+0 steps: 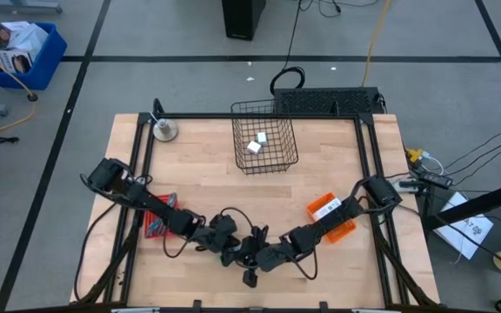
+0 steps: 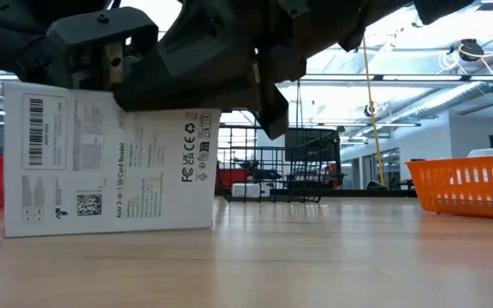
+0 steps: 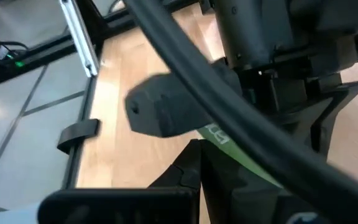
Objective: Pick and place items into bin
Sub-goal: Put the card reader box into the orange basket
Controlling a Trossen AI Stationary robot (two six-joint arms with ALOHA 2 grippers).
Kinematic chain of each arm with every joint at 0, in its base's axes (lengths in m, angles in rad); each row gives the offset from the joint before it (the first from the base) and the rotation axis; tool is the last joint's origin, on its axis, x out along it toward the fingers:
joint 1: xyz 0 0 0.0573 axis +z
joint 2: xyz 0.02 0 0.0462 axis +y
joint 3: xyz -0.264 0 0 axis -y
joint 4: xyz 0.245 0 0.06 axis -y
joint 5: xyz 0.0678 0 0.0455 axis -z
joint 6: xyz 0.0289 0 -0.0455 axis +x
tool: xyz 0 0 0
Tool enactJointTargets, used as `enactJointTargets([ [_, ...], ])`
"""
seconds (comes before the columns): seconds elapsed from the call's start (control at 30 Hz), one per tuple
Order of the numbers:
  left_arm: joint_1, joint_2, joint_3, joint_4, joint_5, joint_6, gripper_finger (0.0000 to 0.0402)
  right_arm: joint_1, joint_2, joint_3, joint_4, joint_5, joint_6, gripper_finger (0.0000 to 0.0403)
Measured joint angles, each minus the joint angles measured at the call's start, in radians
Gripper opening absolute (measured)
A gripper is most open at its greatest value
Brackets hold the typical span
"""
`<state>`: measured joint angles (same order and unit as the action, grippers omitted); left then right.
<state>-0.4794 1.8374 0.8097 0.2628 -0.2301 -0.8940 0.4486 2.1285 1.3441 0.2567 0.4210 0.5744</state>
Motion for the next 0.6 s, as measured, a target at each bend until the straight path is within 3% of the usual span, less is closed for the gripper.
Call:
enactJointTargets([
  [0.17, 0.012, -0.004, 0.000, 0.016, -0.010, 0.023, 0.0004, -0.009, 0.007, -0.004, -0.018, -0.002, -0.001, 0.0000],
  [0.6, 0.024, -0.008, 0.000, 0.004, 0.002, 0.057, 0.0034, -0.012, 0.006, -0.003, -0.014, -0.008, 0.003, 0.0000],
])
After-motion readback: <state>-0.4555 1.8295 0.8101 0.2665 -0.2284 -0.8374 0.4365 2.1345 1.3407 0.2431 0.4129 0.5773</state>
